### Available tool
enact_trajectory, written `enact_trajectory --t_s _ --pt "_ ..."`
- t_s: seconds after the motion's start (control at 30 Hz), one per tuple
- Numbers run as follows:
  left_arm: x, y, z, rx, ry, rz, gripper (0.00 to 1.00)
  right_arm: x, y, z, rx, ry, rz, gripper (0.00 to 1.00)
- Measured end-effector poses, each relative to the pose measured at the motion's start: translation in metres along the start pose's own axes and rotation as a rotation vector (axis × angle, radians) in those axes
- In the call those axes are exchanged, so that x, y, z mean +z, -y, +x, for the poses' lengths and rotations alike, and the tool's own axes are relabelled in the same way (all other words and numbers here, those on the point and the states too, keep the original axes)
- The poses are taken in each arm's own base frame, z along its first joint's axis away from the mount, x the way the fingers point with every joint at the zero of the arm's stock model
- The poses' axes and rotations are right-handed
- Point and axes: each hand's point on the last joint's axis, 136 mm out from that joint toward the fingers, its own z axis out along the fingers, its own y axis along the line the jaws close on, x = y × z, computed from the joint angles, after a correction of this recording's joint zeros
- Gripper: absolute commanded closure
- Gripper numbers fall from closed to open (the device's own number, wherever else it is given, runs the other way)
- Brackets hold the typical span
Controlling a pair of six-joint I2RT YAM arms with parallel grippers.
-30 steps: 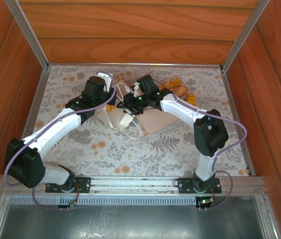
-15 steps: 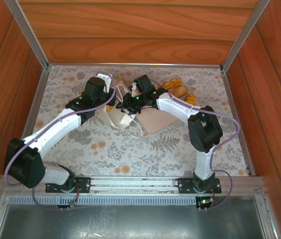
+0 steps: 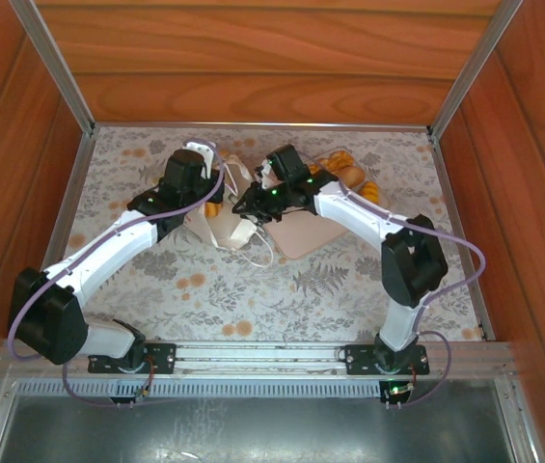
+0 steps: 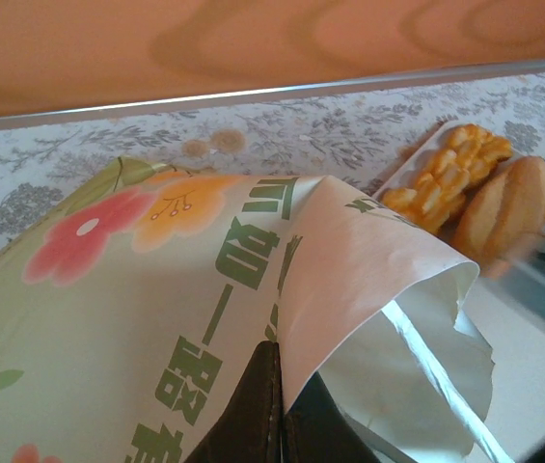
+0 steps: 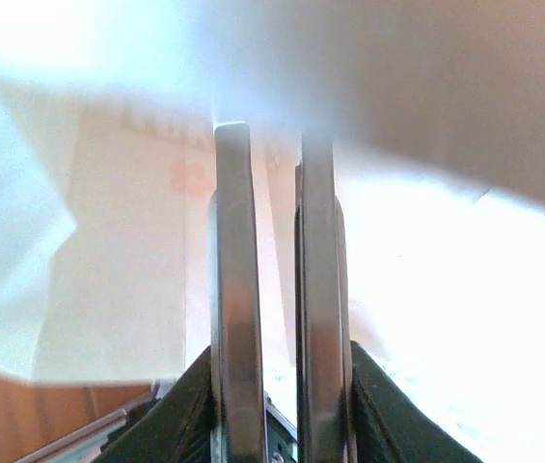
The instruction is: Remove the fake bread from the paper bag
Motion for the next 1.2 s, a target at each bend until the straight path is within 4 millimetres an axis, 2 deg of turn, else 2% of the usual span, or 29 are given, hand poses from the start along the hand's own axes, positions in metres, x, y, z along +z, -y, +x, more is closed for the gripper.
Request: enact_trajectory --t_s 0.23,0.5,0.7,0.83,1.0,1.2 --pt "0.0 -0.014 -0.004 -0.035 0.013 -0.062 1.0 -0.036 -0.013 0.032 -0.08 0.003 0.044 0.78" --pt "-0.003 -0.03 -0.017 -0.06 0.036 -0.11 1.0 -0.078 -0.002 0.066 -0.111 0.009 0.137 0.78" --pt "-0.003 -0.041 -0.019 -0.089 0.035 -0.136 1.0 -0.118 0.0 0.085 -0.15 0.05 0.199 0.78" --pt "-0.004 -0.046 -0.018 -0.1 0.029 -0.149 1.0 -0.144 0.009 0.098 -0.167 0.074 0.264 0.79" --pt "-0.004 -0.048 -0.017 -0.107 0.026 -0.153 1.0 -0.169 0.023 0.105 -0.176 0.09 0.39 0.79" --pt "-0.006 -0.049 -0.016 -0.108 0.022 -0.155 1.0 -0.208 0.037 0.101 -0.193 0.152 0.575 0.78"
